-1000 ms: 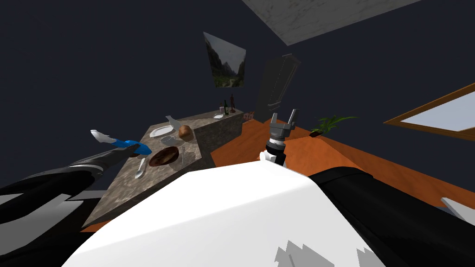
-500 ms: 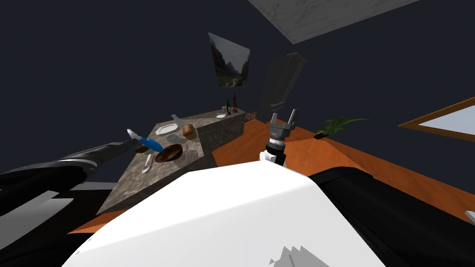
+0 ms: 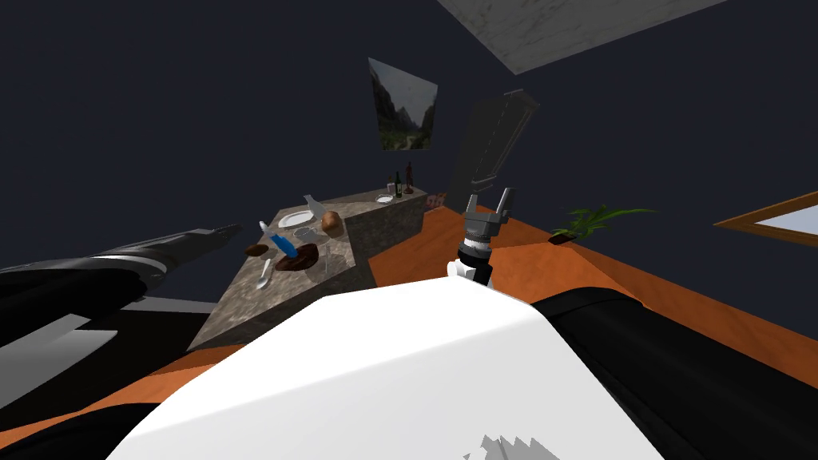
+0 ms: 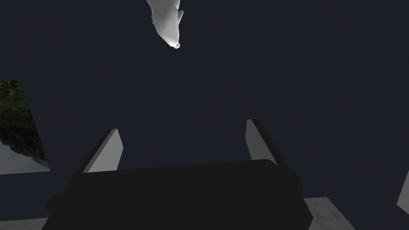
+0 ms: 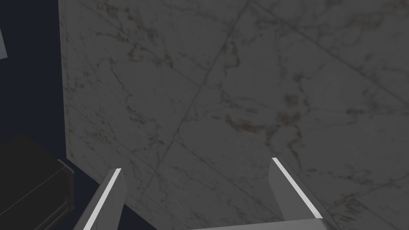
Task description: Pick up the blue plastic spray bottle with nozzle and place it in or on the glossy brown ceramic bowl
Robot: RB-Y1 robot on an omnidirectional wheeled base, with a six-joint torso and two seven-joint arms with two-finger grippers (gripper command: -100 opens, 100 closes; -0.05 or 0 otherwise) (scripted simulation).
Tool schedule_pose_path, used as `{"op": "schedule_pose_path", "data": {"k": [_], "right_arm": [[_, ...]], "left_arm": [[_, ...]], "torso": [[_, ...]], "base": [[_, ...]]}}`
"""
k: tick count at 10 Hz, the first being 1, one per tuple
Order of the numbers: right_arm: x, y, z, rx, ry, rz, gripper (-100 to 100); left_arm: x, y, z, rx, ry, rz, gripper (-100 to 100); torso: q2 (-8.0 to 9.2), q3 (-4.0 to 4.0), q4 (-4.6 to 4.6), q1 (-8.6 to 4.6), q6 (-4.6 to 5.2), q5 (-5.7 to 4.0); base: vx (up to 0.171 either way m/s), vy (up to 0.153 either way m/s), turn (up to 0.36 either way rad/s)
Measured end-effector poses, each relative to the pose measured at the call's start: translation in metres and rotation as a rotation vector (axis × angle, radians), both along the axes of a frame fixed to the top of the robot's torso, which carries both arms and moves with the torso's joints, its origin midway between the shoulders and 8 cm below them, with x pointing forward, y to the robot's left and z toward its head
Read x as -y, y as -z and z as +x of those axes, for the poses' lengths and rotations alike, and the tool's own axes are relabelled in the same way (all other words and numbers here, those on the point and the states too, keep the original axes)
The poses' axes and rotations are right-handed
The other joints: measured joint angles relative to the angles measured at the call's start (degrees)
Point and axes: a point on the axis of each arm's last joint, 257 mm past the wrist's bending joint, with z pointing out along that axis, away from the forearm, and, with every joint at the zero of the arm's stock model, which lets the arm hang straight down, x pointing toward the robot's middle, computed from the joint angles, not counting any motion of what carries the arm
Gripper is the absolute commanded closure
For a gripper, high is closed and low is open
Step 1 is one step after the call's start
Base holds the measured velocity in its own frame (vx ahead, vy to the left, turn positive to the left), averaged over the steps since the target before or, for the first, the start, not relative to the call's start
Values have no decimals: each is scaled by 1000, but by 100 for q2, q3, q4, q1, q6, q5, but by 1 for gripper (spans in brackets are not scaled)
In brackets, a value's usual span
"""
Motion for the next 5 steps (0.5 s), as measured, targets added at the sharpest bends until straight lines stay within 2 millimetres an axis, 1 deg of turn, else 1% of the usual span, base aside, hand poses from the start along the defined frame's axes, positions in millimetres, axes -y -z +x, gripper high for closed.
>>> {"op": "schedule_pose_path", "data": {"k": [1, 2, 3, 4, 5], "right_arm": [[0, 0, 0, 0, 0, 0, 0], [0, 0, 0, 0, 0, 0, 0], [0, 0, 0, 0, 0, 0, 0], [0, 0, 0, 0, 0, 0, 0], [0, 0, 0, 0, 0, 0, 0]], "left_arm": [[11, -5, 4, 1, 14, 1, -100], [15, -10, 4, 3, 16, 2, -100], [21, -17, 7, 7, 28, 6, -100], [22, -18, 7, 8, 28, 6, 0], [22, -18, 7, 7, 28, 6, 0]], "torso": [[1, 1, 0, 3, -1, 0], [2, 2, 1, 12, 0, 3], [0, 0, 0, 17, 0, 4], [-2, -1, -1, 10, 2, 4], [-4, -2, -1, 6, 2, 3]], "base": [[-19, 36, 111], [-11, 50, 109], [-5, 15, 11], [0, 0, 0], [0, 0, 0]]}}
